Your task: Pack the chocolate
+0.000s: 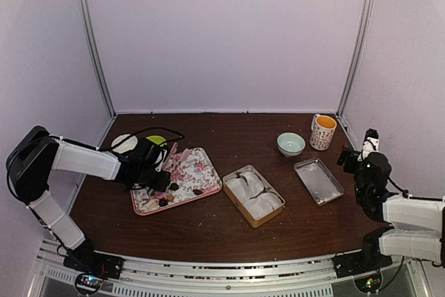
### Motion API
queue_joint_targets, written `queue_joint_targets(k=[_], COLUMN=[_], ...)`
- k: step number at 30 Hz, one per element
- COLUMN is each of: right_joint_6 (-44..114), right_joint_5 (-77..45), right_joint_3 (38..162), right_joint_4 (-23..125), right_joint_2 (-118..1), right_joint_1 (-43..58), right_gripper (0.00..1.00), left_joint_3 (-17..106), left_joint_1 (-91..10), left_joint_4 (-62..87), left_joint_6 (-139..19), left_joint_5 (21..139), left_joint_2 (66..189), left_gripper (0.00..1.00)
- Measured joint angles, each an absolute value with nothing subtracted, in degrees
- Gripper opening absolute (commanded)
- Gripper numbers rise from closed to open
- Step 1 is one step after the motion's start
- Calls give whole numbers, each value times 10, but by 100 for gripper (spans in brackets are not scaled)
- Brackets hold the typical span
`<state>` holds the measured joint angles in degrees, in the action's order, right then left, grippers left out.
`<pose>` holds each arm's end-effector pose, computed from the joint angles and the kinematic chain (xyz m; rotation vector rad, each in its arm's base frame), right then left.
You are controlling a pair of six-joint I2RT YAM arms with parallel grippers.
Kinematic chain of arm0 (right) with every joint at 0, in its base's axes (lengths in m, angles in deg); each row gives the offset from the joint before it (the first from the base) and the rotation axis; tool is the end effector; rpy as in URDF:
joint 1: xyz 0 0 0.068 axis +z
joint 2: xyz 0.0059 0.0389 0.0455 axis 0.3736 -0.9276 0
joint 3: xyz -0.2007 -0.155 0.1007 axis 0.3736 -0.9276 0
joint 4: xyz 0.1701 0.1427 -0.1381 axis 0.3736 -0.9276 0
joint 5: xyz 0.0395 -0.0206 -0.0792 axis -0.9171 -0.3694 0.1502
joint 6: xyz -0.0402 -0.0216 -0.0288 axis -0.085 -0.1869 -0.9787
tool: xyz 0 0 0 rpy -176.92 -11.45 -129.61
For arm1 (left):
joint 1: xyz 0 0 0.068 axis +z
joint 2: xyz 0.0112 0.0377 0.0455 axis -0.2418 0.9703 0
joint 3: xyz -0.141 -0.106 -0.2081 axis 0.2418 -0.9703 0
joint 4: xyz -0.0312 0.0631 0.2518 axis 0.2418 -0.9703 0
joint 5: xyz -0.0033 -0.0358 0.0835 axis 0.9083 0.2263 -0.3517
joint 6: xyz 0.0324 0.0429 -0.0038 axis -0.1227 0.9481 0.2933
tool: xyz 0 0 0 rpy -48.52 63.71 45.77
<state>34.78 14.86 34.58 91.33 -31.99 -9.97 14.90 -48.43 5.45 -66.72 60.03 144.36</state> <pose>0.1886 0.0258 0.1910 0.2277 1.6315 -0.0842 0.2496 -0.1625 0.1401 0.2628 2.4857 -0.1270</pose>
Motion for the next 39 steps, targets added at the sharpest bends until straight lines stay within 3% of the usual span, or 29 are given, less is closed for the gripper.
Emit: queue_joint_targets(k=[4, 12, 26, 34, 39], right_joint_6=[340, 345, 344, 339, 333], right_joint_5=[163, 155, 137, 125, 124], right_joint_3=[310, 326, 329, 329, 327], right_joint_4=[971, 1007, 1007, 1027, 1054], right_joint_2=[-376, -371, -375, -380, -386], right_joint_1=[-103, -104, -105, -105, -105], right_gripper=[100, 100, 100, 100, 99], left_joint_3=[149, 149, 152, 184, 201], left_joint_1=[-484, -484, -484, -484, -484], left_joint_4=[54, 54, 48, 34, 29], left_joint_6=[-667, -667, -675, -675, -675], left_joint_5=[602, 602, 576, 559, 557], left_joint_2=[1444, 1444, 1445, 1473, 1493], left_gripper=[56, 56, 40, 41, 48])
